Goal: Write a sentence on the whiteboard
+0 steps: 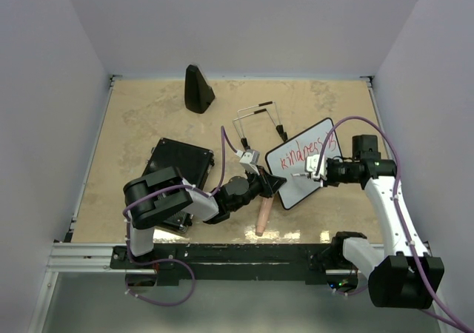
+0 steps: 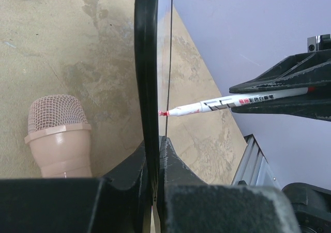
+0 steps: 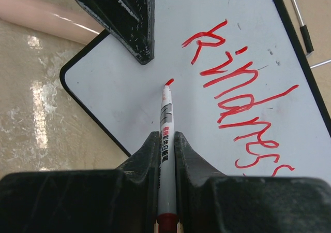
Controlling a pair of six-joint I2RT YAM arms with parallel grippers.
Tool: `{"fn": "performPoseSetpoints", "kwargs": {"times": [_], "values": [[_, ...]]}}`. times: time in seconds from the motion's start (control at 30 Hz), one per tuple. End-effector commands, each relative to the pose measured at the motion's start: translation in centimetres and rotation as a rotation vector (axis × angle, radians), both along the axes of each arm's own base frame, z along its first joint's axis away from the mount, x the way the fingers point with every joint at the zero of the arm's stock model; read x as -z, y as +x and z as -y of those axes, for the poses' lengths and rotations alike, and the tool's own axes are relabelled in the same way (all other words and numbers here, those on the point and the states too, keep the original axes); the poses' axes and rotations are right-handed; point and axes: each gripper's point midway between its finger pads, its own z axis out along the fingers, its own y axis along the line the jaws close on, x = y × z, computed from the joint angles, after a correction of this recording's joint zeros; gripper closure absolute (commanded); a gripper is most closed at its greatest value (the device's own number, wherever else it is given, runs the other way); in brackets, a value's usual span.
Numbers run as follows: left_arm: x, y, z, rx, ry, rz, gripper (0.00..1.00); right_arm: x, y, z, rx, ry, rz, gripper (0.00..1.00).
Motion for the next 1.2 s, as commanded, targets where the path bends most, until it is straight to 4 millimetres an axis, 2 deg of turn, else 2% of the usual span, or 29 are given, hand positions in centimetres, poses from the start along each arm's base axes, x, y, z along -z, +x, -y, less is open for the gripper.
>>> {"fn": "performPoseSetpoints", "kwargs": {"times": [0.0,0.3,0.47,0.7,0.87,1.17], "values": [[-2.2,-0.2,1.2,0.028,-0.055,0.053,1.00,1.3,-0.8,0.6,-0.035,-0.071,-0.020,1.00],[-2.3,-0.2,1.2,0.030,-0.058,0.052,1.00,0.8,-0.7,0.2,-0.046,-0.054,-0.024,1.00],[-2.1,-0.3,1.2,0.031,-0.054,0.050,1.00,-1.1,0.8,-0.4,0.026,0.024,0.024,1.00],[-2.1,-0.3,1.2,0.033,-0.054,0.050,1.00,-2.1,2.1,-0.4,0.102,0.067,0.045,1.00],[-2.1,-0.3,1.1,0.033,-0.054,0.052,1.00,-1.6,2.8,0.6,0.158,0.024,0.047,1.00],[-2.1,-0.3,1.0,0.033,-0.052,0.052,1.00,1.0,0.0,1.0,0.010,-0.083,-0.027,1.00]]}}
